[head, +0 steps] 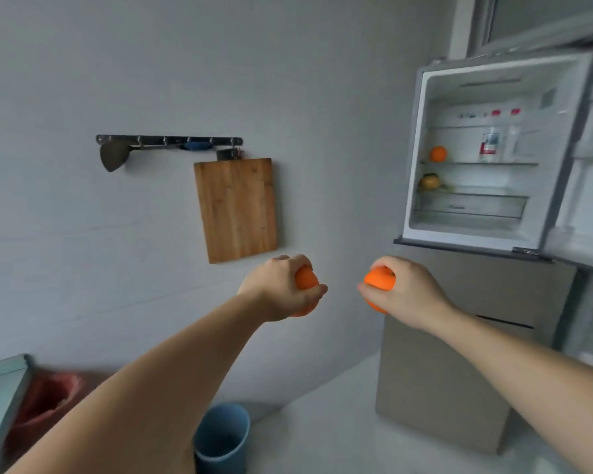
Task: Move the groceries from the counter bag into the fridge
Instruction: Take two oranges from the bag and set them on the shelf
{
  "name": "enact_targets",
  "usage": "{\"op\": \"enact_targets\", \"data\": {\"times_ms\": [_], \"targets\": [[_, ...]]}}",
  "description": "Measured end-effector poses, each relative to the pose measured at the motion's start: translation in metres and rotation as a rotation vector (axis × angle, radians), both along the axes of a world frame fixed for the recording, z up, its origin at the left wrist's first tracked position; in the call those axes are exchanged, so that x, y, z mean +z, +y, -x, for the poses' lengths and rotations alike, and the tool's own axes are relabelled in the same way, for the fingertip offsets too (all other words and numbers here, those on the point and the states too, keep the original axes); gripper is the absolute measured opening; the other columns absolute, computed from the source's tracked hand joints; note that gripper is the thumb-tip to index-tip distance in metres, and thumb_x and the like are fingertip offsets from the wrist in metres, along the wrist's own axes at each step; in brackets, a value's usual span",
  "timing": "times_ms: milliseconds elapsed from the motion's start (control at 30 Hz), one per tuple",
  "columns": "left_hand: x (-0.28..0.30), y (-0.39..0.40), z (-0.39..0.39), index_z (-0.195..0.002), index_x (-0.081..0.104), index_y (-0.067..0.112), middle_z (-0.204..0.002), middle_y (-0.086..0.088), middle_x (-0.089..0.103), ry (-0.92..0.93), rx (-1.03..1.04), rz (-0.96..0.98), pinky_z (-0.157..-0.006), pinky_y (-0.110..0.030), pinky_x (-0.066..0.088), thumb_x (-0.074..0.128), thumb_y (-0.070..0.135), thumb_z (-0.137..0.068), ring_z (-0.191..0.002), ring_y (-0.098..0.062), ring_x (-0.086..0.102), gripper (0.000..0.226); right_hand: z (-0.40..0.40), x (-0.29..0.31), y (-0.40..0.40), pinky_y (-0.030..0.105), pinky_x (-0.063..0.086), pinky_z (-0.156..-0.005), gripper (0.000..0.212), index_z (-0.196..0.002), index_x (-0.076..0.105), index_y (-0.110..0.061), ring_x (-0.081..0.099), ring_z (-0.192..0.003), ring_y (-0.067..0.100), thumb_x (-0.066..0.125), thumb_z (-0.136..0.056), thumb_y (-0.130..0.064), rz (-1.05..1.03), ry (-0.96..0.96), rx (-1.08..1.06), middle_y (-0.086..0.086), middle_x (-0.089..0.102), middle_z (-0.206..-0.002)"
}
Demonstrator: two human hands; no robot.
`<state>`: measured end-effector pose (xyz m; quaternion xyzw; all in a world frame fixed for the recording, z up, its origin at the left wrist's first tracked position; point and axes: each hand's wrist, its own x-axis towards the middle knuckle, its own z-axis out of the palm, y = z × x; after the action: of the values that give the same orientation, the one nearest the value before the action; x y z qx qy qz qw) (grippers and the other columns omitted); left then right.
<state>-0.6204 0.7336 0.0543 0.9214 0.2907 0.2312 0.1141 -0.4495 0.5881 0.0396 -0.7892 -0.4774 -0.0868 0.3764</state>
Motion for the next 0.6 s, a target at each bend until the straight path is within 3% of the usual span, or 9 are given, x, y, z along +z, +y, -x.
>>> {"op": "enact_targets", "data": {"times_ms": [200,600], "targets": [[0.011,-0.034,-0.083,-0.115,0.053,0.034,-0.111,0.006,0.056,0.008,-0.088,-0.05,-0.078,-0.034,0.053,0.06,0.061,-0.08,-0.096,-0.019,0.055,0.045,-0.078,0.008,-0.046,0.038,0.053,-0.074,0.029,-0.083,0.06,-0.025,0.06,-0.08,0.017,0.067,-0.068,-0.048,-0.012,0.027,-0.073,-0.009,0.064,-0.085],[0.033,-0.035,-0.231,-0.123,0.045,0.035,-0.117,0.005,0.052,0.003,-0.25,-0.081,-0.076,-0.032,0.049,0.051,0.063,-0.086,-0.098,-0.019,0.051,0.047,-0.189,0.06,-0.083,0.031,0.048,-0.072,0.025,-0.091,0.063,-0.022,0.057,-0.085,0.017,0.071,-0.078,-0.041,-0.135,0.032,-0.26,-0.007,0.062,-0.091]]}}
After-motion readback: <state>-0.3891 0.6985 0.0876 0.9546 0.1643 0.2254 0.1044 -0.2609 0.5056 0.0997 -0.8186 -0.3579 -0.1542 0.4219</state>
